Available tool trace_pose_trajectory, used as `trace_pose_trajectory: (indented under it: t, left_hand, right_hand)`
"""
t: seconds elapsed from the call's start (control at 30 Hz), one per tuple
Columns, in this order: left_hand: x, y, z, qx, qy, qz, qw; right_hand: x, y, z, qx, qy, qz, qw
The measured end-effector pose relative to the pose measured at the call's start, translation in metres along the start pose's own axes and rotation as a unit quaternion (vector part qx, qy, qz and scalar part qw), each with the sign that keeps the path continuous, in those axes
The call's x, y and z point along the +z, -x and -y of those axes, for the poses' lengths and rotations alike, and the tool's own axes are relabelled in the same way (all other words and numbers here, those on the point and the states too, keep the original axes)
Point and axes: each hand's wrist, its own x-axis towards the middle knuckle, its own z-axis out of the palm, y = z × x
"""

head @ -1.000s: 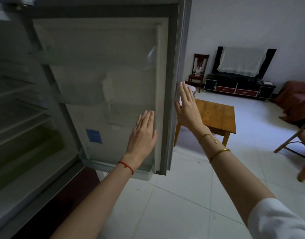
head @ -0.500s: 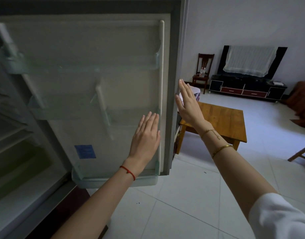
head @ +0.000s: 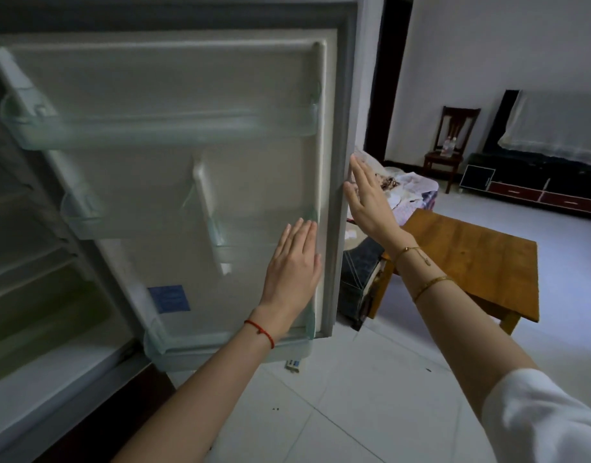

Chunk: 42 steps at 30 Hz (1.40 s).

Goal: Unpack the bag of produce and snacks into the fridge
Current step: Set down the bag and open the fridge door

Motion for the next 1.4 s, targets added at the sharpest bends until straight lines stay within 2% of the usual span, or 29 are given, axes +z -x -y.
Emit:
trace_pose_trajectory:
  t: [0.4, 0.73, 0.97, 1.4]
  left_hand:
    - [0.023, -0.035, -0.014, -0.093, -0.024, 0.01, 0.995]
    - [0.014, -0.026, -0.03, -0.156, -0.043, -0.006, 0.987]
    - [-0.018, 0.03, -0.04, -0.235, -0.053, -0.033, 0.97]
    - [-0.092, 0.192, -0.087, -0.378, -0.094, -0.034, 0.92]
  right_hand:
    - [0.009, -0.043, -0.038, -0.039, -0.067, 0.062, 0.995]
    - [0.002, -0.016, -0.056, -0.066, -0.071, 0.094, 0.991]
    - [-0.007, 0.033, -0.05, -0.114, -0.061, 0.138, 0.982]
    - [-0.004, 0.152, 0.022, -0.2, -0.12, 0.241, 0.942]
